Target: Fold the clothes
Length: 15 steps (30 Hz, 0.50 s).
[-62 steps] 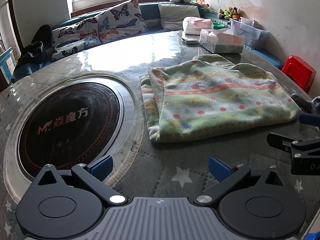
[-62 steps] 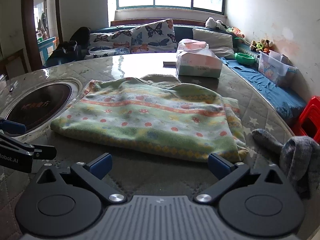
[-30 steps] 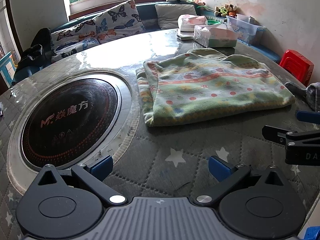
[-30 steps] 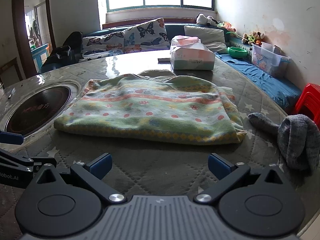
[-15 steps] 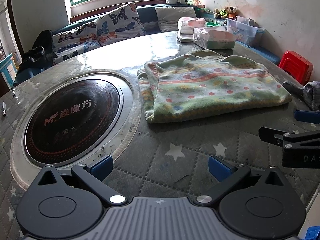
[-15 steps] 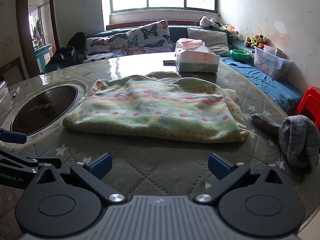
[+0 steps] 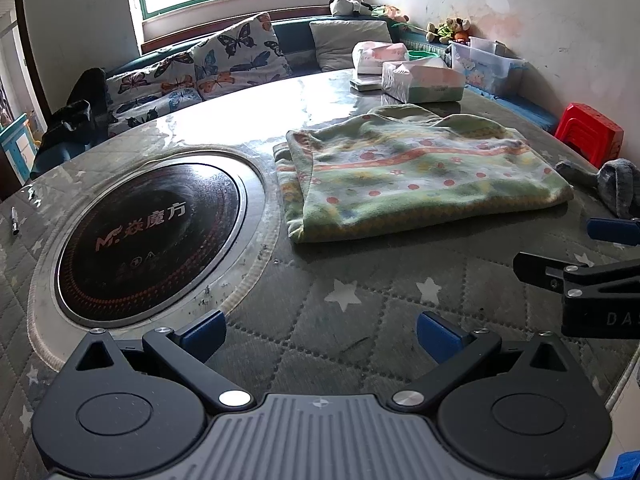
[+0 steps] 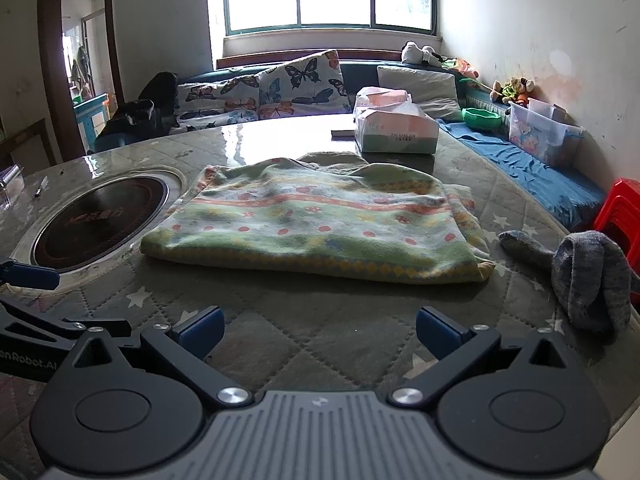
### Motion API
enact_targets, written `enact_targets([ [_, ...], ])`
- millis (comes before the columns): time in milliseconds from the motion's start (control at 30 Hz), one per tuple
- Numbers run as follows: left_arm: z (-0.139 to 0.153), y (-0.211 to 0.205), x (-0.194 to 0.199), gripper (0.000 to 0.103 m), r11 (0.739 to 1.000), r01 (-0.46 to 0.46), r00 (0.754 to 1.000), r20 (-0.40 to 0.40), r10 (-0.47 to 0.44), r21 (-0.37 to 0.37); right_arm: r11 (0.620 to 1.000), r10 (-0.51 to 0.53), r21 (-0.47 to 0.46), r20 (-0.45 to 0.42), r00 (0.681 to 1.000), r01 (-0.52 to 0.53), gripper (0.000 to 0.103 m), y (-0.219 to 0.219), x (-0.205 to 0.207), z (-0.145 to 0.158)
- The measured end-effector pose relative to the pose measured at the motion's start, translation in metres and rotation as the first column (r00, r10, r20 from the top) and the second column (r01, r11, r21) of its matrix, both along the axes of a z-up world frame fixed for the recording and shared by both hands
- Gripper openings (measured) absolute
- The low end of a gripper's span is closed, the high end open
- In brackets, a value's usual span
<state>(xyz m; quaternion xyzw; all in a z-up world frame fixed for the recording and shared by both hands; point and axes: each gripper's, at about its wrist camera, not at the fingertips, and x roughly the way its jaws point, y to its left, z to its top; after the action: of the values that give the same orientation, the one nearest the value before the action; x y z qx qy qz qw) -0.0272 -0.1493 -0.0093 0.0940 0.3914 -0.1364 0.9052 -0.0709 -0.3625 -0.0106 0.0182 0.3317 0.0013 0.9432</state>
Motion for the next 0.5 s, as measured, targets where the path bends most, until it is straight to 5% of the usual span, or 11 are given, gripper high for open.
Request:
enact_targets([
  [500, 0.0017, -0.0033, -0.0100, 0.103, 1.000, 0.007, 1.000, 0.010, -0.007, 0.005, 1.000, 0.000, 0.011, 0.016, 1.000, 0.000, 0.103, 0.0015, -0.0102, 0.0022],
])
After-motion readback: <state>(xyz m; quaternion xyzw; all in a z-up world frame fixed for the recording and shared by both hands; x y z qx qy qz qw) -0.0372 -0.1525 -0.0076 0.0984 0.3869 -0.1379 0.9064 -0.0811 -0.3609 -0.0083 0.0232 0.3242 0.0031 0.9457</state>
